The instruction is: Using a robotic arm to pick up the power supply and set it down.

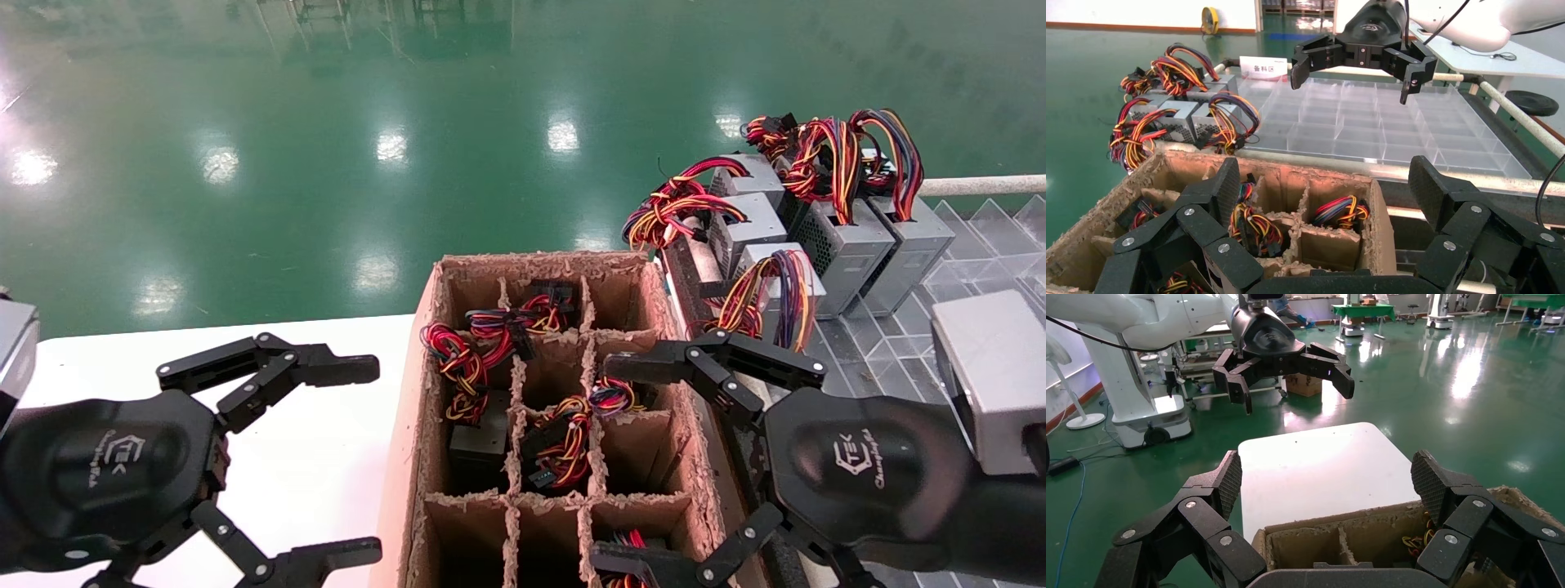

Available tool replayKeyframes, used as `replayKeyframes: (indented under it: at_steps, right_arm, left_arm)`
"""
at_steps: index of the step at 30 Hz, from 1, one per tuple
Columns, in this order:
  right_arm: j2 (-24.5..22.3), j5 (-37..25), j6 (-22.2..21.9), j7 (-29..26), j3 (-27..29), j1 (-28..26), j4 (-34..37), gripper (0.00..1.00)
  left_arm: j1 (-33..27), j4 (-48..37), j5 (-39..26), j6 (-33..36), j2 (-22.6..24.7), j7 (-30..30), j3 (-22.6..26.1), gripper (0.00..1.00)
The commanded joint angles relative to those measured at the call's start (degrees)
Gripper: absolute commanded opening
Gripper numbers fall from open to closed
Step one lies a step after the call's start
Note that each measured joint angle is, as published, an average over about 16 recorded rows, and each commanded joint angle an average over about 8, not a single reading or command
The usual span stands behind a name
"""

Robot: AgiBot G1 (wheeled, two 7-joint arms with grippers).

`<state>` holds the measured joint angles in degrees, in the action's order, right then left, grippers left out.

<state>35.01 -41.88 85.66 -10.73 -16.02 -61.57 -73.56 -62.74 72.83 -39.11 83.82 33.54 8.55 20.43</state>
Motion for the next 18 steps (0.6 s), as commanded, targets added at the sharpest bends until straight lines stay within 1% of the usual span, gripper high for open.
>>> replayKeyframes:
  at_steps: [1, 18]
  right_arm:
    - [0.0, 0.0, 0.0, 0.0, 0.0, 0.0, 0.0, 1.00]
    - [0.0, 0.0, 0.0, 0.0, 0.0, 0.0, 0.0, 1.00]
  left_arm:
    - [0.0, 0.0, 0.0, 0.0, 0.0, 0.0, 0.0, 1.00]
    - [0.0, 0.0, 0.0, 0.0, 0.0, 0.0, 0.0, 1.00]
